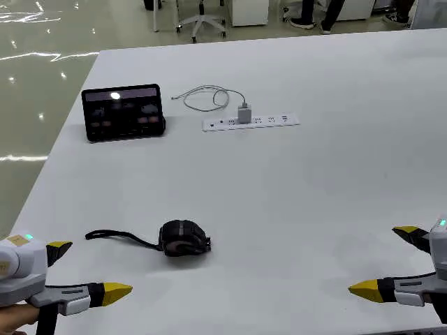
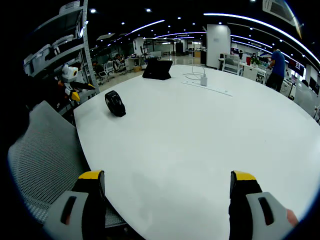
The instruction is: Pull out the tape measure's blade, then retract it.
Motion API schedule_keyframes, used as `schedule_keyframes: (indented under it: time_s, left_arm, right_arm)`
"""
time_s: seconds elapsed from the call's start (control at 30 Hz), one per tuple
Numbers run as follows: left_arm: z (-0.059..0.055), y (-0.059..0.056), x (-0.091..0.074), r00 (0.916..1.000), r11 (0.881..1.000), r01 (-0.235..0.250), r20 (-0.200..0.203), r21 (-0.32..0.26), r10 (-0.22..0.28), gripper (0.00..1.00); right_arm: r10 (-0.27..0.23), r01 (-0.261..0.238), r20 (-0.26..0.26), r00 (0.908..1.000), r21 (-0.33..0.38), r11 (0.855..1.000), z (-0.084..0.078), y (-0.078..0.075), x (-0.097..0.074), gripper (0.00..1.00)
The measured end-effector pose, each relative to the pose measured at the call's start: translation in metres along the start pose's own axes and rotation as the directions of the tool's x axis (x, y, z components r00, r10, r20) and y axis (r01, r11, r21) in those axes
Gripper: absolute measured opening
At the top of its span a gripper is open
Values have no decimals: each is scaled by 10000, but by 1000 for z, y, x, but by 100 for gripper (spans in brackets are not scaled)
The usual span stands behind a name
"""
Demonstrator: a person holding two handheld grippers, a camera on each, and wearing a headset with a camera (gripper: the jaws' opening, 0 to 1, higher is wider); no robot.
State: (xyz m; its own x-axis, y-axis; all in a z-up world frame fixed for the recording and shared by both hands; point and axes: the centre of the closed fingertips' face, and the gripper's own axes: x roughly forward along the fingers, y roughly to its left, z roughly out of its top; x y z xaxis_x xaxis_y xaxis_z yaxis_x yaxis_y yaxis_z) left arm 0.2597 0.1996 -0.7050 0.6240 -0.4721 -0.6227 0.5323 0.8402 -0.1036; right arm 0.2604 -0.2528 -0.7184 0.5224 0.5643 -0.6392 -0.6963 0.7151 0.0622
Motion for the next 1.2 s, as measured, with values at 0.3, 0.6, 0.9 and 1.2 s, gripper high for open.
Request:
schedule_keyframes:
  time_s: [0.3,0.6,0.9,1.2]
  left_arm:
    - [2,0,2,10000,10000,58,14,48,-58,100]
    - [3,-5,1,9993,9995,321,185,-17,-320,100]
    - [4,-13,3,9966,9968,800,191,1,-799,100]
    - [14,-14,11,9933,9892,1148,33,910,-1155,100]
  right_arm:
    - [48,-47,-33,10000,39,10000,-1,0,1,100]
    - [8,-8,15,10000,11,10000,0,-2,1,100]
    - [-80,81,107,9999,-120,9999,4,-4,3,100]
    - [203,-169,656,9976,-517,9985,21,-4,8,100]
